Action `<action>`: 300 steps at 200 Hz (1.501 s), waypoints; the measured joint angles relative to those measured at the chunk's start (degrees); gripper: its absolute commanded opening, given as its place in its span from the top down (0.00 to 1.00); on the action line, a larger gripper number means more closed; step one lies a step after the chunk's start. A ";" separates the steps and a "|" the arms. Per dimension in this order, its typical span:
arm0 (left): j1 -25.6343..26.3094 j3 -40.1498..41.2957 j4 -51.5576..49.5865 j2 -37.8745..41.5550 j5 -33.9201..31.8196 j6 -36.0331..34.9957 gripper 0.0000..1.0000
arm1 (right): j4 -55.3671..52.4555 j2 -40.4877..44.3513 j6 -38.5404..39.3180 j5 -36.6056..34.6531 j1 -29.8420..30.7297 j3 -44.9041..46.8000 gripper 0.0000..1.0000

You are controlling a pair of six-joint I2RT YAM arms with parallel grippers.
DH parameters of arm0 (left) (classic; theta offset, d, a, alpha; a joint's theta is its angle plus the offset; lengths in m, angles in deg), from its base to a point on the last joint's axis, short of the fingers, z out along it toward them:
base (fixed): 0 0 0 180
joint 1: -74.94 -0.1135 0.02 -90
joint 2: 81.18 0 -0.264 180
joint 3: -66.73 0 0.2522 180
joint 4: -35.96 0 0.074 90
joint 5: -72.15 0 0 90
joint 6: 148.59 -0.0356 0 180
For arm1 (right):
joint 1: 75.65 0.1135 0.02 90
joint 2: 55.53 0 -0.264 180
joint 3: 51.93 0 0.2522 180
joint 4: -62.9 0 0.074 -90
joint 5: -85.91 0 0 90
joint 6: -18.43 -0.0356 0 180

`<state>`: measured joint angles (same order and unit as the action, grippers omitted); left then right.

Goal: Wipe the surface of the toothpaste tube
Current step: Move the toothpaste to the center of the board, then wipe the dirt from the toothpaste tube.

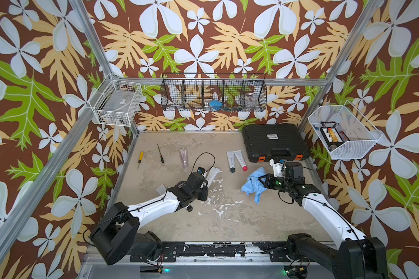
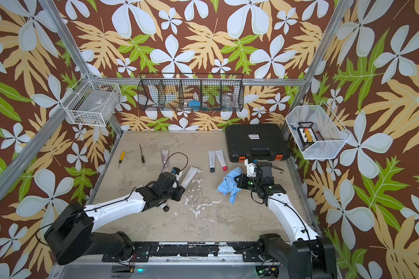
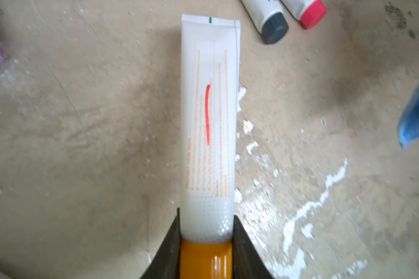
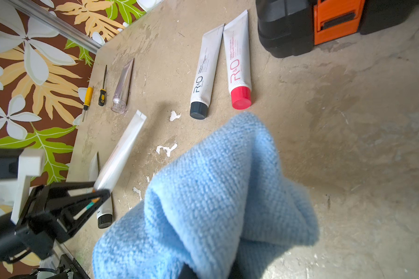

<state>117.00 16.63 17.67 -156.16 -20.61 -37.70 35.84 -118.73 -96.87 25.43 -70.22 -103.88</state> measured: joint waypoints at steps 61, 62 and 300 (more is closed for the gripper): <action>14.99 3.76 3.41 -0.90 -1.22 -2.10 0.81 | 0.15 3.76 -1.51 -4.00 -1.03 1.05 1.00; 15.13 3.74 3.54 -1.05 -1.22 -2.16 0.81 | 0.15 3.80 -1.51 -4.02 -1.03 1.05 1.00; 16.92 6.43 18.38 -10.86 1.46 -13.62 0.75 | 4.92 -2.75 -4.04 -3.50 11.02 4.39 1.00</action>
<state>133.92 23.05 36.05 -167.02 -19.15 -51.32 40.75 -121.49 -100.91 21.93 -59.20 -99.49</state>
